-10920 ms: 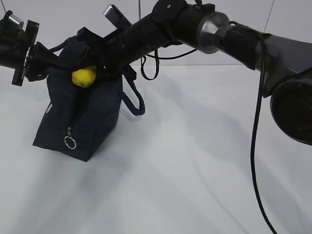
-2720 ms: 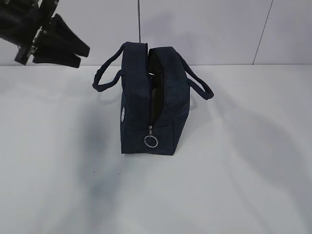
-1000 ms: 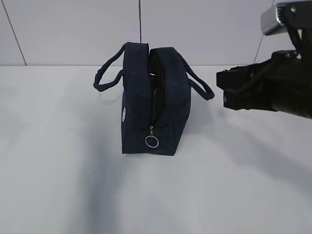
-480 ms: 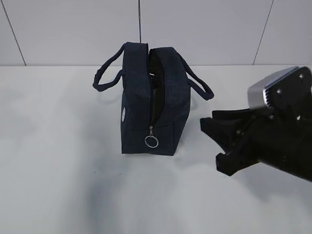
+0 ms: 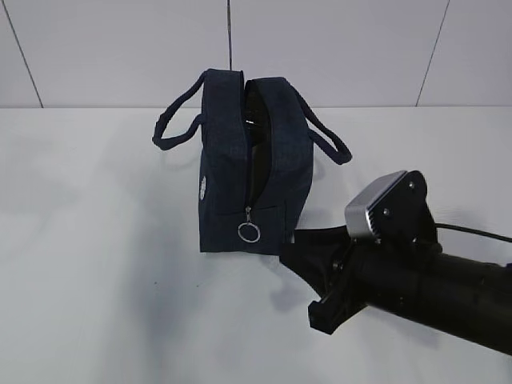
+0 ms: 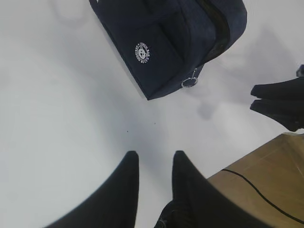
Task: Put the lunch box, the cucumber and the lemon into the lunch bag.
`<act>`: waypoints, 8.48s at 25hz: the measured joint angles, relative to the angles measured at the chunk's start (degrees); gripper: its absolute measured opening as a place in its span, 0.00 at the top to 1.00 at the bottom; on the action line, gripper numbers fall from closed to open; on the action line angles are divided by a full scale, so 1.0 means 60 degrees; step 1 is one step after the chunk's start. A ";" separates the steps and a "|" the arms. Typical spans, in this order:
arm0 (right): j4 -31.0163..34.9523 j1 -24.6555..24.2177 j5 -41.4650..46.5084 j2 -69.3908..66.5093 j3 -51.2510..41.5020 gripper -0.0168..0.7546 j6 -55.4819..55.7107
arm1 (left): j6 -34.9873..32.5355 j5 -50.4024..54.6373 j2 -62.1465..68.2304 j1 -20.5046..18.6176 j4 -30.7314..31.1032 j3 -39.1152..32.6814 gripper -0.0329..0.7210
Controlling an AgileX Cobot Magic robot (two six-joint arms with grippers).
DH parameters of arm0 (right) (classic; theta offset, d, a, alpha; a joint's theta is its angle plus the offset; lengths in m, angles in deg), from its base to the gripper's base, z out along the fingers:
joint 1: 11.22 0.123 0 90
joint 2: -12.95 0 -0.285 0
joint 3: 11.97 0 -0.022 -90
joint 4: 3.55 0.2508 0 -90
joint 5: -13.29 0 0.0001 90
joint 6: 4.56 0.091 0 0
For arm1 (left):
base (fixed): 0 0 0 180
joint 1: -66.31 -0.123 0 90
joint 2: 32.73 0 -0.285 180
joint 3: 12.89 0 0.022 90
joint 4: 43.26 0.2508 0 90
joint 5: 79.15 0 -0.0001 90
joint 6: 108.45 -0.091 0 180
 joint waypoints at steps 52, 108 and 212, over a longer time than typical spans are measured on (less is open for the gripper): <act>0.1178 0.0000 -0.1592 -0.4003 0.2199 0.67 0.0036 | -0.0152 -0.0241 0.0000 0.0000 -0.1303 0.0000 0.59; 0.0593 0.0000 -0.2895 -0.5134 0.3145 0.45 0.0036 | -0.0172 -0.0285 0.0000 0.0000 -0.1558 0.0000 0.59; -0.0490 0.0000 0.2455 -0.1117 0.2743 0.96 0.0913 | -0.1983 -0.4652 0.5438 0.3590 0.1547 0.0000 0.60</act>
